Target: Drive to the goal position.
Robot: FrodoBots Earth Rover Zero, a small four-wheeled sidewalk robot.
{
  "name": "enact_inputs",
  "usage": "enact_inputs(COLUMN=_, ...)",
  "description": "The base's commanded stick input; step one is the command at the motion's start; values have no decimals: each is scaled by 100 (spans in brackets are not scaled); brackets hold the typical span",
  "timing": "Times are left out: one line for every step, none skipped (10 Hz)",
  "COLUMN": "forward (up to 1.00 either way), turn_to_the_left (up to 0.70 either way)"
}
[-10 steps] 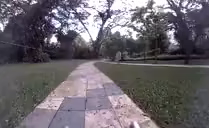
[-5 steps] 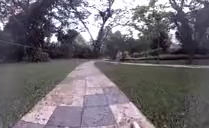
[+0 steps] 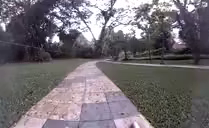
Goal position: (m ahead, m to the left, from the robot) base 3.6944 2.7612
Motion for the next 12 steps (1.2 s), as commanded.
enact_inputs(forward=70, turn_to_the_left=15)
enact_inputs(forward=70, turn_to_the_left=15)
enact_inputs(forward=70, turn_to_the_left=15)
enact_inputs(forward=70, turn_to_the_left=13)
enact_inputs(forward=70, turn_to_the_left=5)
enact_inputs(forward=70, turn_to_the_left=5)
enact_inputs(forward=70, turn_to_the_left=5)
enact_inputs(forward=70, turn_to_the_left=5)
enact_inputs(forward=70, turn_to_the_left=8)
enact_inputs(forward=70, turn_to_the_left=15)
enact_inputs(forward=70, turn_to_the_left=15)
enact_inputs(forward=70, turn_to_the_left=15)
